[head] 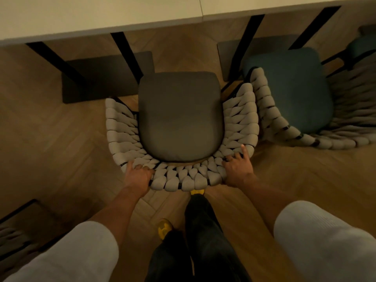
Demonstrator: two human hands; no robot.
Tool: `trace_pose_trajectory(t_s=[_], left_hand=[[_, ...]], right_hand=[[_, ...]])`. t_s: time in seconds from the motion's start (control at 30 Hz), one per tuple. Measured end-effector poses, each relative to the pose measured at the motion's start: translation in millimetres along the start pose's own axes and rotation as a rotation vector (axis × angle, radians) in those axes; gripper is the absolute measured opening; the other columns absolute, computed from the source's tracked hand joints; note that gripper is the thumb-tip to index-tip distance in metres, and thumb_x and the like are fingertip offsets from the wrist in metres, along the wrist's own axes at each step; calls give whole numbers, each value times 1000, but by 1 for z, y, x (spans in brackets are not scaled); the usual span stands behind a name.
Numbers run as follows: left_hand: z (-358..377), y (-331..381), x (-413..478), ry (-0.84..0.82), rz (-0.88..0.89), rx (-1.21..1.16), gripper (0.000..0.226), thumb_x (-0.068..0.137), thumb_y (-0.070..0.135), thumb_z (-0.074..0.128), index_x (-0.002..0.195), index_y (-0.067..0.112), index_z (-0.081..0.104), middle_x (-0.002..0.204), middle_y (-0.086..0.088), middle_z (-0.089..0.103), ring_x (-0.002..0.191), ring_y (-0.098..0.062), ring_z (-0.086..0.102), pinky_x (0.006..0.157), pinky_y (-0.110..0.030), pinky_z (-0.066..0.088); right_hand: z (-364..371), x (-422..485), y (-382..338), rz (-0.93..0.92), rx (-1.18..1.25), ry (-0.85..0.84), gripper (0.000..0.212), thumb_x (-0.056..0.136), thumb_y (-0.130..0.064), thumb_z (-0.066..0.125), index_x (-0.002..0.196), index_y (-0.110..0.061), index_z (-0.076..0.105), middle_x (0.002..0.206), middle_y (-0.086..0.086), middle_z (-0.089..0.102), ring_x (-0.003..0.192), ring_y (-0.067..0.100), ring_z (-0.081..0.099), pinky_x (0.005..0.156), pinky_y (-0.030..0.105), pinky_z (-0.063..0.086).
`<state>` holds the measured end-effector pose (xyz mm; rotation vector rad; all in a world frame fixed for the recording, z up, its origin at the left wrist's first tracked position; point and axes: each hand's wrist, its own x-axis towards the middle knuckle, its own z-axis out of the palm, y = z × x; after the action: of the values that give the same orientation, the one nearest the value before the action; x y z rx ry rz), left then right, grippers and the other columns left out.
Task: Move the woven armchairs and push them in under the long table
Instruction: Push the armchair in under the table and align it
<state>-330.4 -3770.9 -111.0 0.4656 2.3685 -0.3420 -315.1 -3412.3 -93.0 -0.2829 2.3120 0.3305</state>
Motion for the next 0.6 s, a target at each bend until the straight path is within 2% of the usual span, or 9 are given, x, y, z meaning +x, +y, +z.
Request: trace_pose_trajectory(t_s=[0.27, 0.37, 0.5, 0.6], left_hand=[[-33, -16, 35, -37, -70, 1, 55, 89, 32, 61, 140, 47, 48, 136, 14, 58, 131, -12, 48, 121, -50, 8], [-39, -23, 38, -37, -73, 38, 54, 92, 33, 58, 143, 45, 47, 137, 14, 58, 133, -12, 47, 123, -50, 0], [-46, -20, 27, -34, -121, 12, 55, 93, 30, 54, 147, 39, 44, 143, 8, 54, 141, -17, 39, 123, -55, -12], [-48, -16, 6, -24, -140, -34, 61, 93, 31, 56, 152, 33, 39, 156, 3, 41, 150, -20, 26, 124, -55, -6]], right_hand=[[-30, 43, 16, -22, -34, 29, 73, 82, -73, 57, 141, -31, 55, 146, 1, 53, 143, 34, 36, 117, 68, -15], [-38, 50, 18, -38, -42, 61, 74, 80, -77, 57, 140, -32, 56, 143, 0, 56, 142, 34, 39, 117, 67, -15], [-44, 43, 16, -36, -7, 112, 78, 79, -79, 57, 139, -30, 58, 143, 2, 55, 140, 32, 41, 122, 63, -6], [-46, 25, 9, -29, 0, 125, 75, 84, -74, 57, 140, -25, 56, 145, 5, 52, 140, 35, 38, 123, 59, 3]])
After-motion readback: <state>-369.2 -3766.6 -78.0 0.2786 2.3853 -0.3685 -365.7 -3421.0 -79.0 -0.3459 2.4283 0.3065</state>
